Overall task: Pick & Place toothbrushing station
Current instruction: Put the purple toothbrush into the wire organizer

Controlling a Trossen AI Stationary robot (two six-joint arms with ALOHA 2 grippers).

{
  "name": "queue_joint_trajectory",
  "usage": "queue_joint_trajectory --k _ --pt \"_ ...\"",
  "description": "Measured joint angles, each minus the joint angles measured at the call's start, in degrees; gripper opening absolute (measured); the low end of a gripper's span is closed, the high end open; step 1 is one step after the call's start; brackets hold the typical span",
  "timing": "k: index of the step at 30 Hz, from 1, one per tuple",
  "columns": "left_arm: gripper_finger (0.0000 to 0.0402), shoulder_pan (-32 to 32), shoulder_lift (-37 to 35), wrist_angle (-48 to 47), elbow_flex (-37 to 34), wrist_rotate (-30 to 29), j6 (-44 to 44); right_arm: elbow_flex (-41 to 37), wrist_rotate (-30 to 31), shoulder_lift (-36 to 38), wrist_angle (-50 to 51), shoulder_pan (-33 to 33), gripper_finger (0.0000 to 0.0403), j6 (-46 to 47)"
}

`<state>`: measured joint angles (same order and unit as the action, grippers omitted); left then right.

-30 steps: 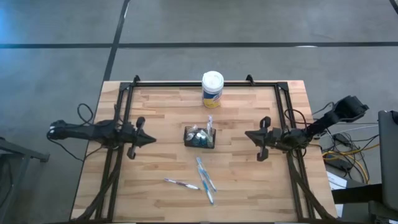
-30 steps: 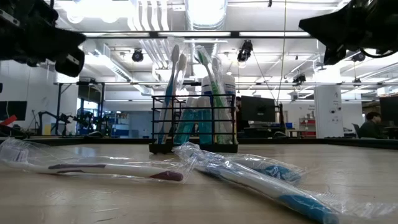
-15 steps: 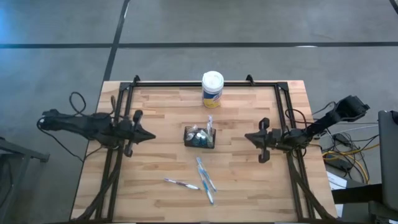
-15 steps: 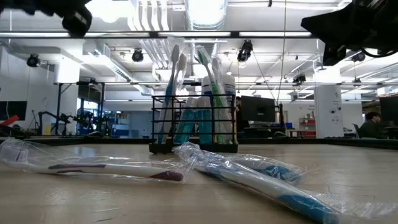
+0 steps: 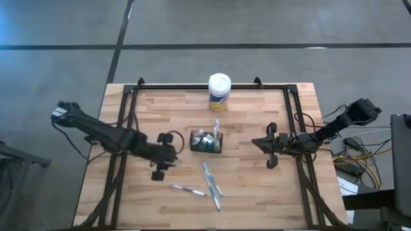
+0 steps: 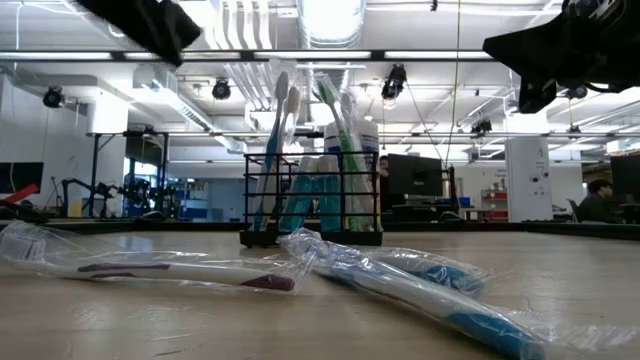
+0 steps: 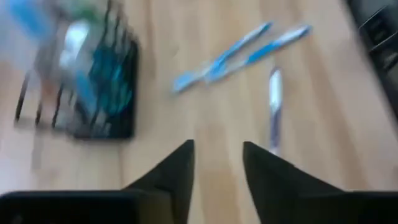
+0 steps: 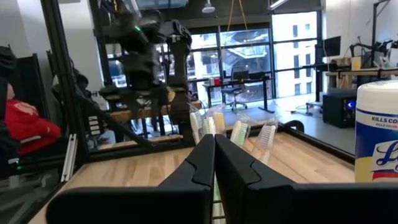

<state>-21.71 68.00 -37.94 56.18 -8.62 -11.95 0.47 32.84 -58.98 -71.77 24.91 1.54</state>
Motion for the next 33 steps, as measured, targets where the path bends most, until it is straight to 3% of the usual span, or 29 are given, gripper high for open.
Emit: queue_joint_trajectory --k 5,10,19,24,33 --pt "0.0204 -3.8 11.3 -2.6 5.4 0.3 -0.2 0.0 -0.1 0.4 0.0 0.0 0.0008 0.0" --pt "0.0235 -7.0 19.9 -1.5 9.2 2.1 -0.3 0.0 -0.1 0.4 0.0 0.0 0.0008 0.0" --pt "0.0243 -9.2 32.0 2.7 9.9 5.4 -1.6 0.0 -0.1 0.3 0.1 0.0 0.0008 0.0" --pt "0.0243 -9.2 33.9 4.5 10.1 7.9 -1.6 0.0 -0.1 0.3 0.4 0.0 0.0008 0.0" --pt "0.023 -9.6 38.6 4.5 10.2 6.5 -2.3 0.0 0.1 0.3 0.9 0.0 0.0008 0.0"
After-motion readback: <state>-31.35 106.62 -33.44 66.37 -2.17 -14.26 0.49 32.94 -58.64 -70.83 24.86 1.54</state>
